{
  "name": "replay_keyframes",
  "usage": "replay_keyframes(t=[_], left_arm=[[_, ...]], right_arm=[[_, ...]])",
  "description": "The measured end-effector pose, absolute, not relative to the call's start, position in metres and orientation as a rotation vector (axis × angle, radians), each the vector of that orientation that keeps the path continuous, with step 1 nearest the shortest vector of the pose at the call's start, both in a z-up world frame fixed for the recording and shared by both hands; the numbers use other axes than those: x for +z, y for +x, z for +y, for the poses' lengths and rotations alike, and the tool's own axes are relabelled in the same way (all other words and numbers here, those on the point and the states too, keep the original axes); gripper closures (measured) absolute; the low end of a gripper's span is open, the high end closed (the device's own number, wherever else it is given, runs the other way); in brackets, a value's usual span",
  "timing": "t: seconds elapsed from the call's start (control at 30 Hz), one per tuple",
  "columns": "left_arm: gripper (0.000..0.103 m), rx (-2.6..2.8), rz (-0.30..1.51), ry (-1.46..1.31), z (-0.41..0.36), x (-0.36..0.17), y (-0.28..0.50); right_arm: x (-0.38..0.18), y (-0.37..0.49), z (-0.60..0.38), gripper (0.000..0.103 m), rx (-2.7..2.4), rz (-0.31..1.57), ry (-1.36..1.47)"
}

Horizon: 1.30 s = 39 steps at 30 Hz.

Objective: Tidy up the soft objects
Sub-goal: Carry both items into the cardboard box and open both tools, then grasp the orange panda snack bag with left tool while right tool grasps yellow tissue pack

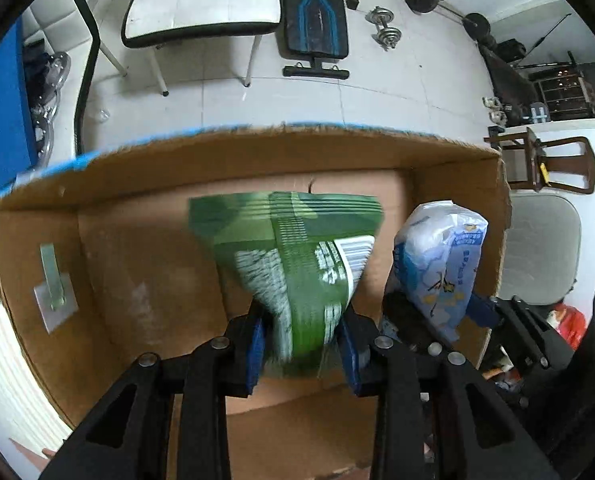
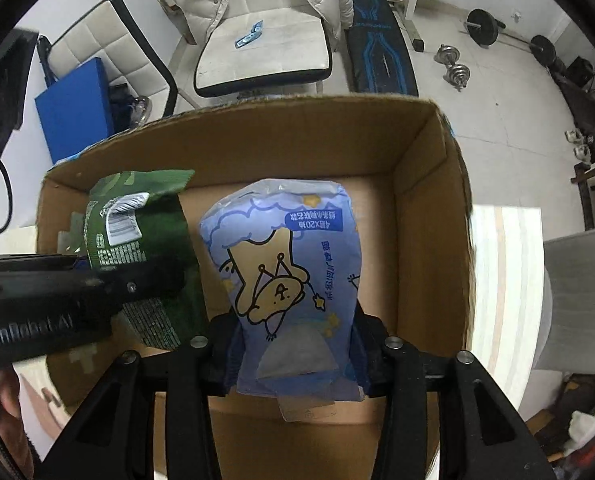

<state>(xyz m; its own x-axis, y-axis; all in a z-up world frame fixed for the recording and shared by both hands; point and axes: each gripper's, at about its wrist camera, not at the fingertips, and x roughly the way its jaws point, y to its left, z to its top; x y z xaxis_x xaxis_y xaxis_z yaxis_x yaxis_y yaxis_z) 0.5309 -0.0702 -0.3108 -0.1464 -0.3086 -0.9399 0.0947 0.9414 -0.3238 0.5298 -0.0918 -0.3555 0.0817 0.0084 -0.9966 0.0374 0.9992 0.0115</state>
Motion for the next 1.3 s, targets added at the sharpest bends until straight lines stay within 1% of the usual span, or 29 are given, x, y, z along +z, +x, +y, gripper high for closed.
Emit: replay_keyframes(t=[0.03,0.1,0.13,0.2,0.23,0.27,0.3,0.37,0.43,0.47,0.5,0.57,0.6,0.83,0.97,1.17,1.3], left_arm=[[0.073,-0.349,1.684,-0.168,-0.070,-0.313,0.533],[0.069,-0.342,1.692,-0.177,-0.068,-0.315,0.537],[0.067,-0.342,1.692,-0.175,-0.068,-0.315,0.538],[0.065,-0.330,1.682,-0.139,-0.069,-0.315,0.538],[0.057,-0.332,1.667,-0.117,-0.069,-0.311,0.534],[0.044,-0.334,1.657,-0.101,-0.071,-0.310,0.533],[0.039,-0.330,1.645,-0.082,-0.071,-0.309,0.530],[0.024,-0.327,1.627,-0.063,-0.068,-0.307,0.524],[0.017,-0.310,1.609,-0.037,-0.064,-0.304,0.515],[0.011,-0.307,1.600,-0.033,-0.063,-0.303,0.511],[0.009,-0.300,1.594,-0.032,-0.060,-0.302,0.506],[0.009,-0.288,1.577,-0.041,-0.054,-0.297,0.493],[0.009,-0.283,1.568,-0.036,-0.052,-0.294,0.486],[0.008,-0.212,1.451,-0.005,-0.036,-0.263,0.431],[0.008,-0.190,1.398,-0.032,-0.033,-0.237,0.408],[0.008,-0.145,1.307,-0.014,-0.031,-0.192,0.372],[0.008,-0.085,1.268,-0.026,-0.016,-0.176,0.334]], right_arm=[[-0.357,0.532,-0.091,0.047,-0.028,1.489,0.031],[-0.360,0.537,-0.096,0.037,-0.044,1.484,0.047],[-0.359,0.539,-0.098,0.034,-0.055,1.481,0.054],[-0.357,0.537,-0.099,0.034,-0.061,1.477,0.060],[-0.356,0.535,-0.099,0.034,-0.063,1.477,0.058],[-0.355,0.535,-0.099,0.033,-0.064,1.480,0.053],[-0.354,0.532,-0.098,0.031,-0.064,1.483,0.042],[-0.351,0.525,-0.097,0.027,-0.067,1.483,0.029],[-0.348,0.518,-0.097,0.022,-0.073,1.485,0.018],[-0.345,0.514,-0.096,0.016,-0.072,1.481,0.020],[-0.342,0.507,-0.097,0.010,-0.075,1.477,0.021],[-0.338,0.496,-0.097,0.005,-0.081,1.471,0.021],[-0.336,0.490,-0.097,0.000,-0.080,1.468,0.022],[-0.320,0.449,-0.089,0.000,-0.067,1.453,0.006],[-0.305,0.429,-0.083,0.000,-0.039,1.436,0.034],[-0.269,0.399,-0.076,0.000,0.004,1.385,0.075],[-0.244,0.363,-0.085,0.000,-0.005,1.346,0.083]])
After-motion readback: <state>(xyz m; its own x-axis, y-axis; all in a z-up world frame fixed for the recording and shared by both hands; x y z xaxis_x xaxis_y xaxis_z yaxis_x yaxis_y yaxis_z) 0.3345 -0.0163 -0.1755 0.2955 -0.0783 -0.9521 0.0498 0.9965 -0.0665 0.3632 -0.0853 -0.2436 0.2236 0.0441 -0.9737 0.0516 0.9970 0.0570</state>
